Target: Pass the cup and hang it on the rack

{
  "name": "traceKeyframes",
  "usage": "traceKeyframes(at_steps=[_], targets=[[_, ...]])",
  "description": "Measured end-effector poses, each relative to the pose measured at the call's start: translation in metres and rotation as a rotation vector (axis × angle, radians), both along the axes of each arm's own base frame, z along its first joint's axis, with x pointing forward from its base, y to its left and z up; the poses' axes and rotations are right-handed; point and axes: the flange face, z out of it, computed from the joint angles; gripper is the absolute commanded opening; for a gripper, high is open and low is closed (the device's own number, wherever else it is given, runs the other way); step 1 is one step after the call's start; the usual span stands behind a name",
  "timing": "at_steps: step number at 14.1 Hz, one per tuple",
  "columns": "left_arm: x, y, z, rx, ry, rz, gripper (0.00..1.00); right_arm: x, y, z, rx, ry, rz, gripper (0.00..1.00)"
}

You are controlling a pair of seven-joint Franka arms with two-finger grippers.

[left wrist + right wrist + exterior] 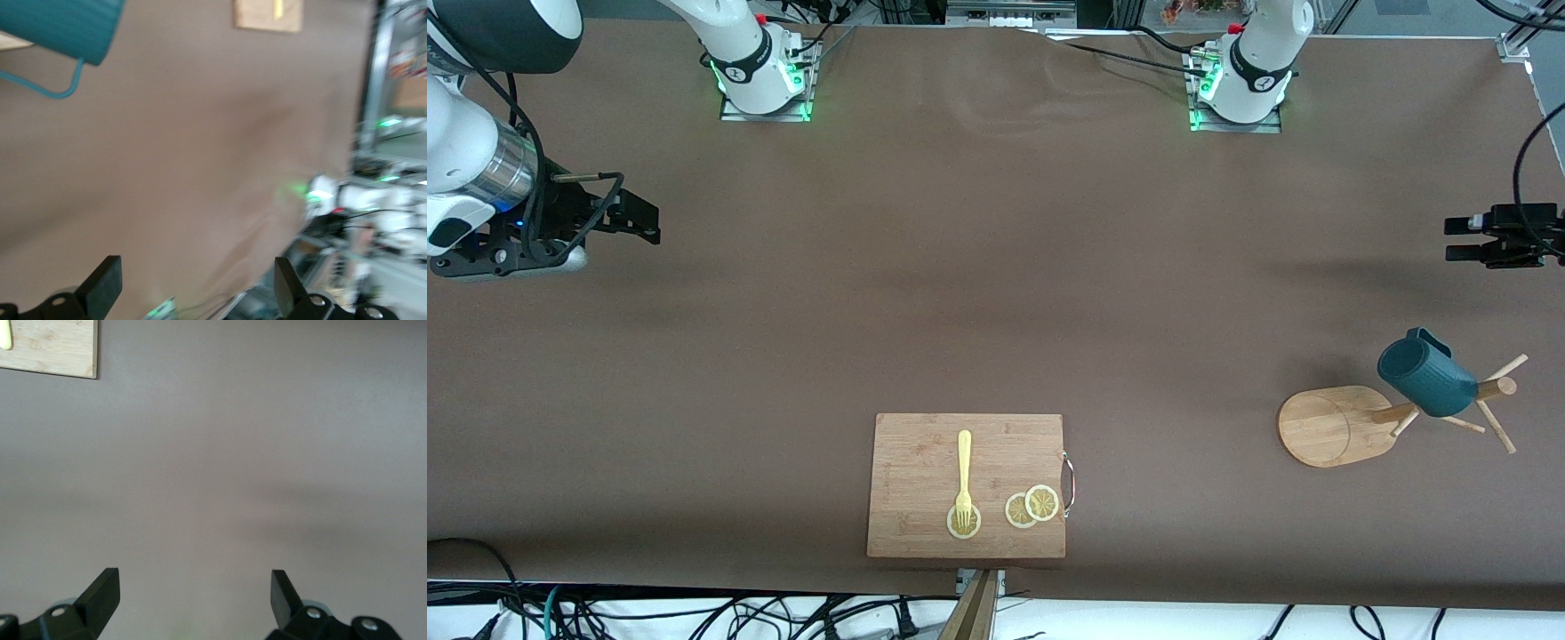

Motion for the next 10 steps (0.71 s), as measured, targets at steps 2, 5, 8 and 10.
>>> traceKeyframes(at_steps=[2,5,8,10], targets=[[0.01,-0.037,0.024,0.142,-0.002,-0.043,1.0,0.0,0.0,0.0,0.0,0.0,0.0,1.0],[0.029,-0.095,0.048,0.347,-0.014,-0.093,1.0,0.0,0.0,0.0,0.0,0.0,0.0,1.0],[0.048,-0.149,0.067,0.522,-0.062,-0.129,1.0,0.0,0.0,0.0,0.0,0.0,0.0,1.0],[0.057,-0.17,0.083,0.606,-0.118,-0.142,1.0,0.0,0.0,0.0,0.0,0.0,0.001,1.0]])
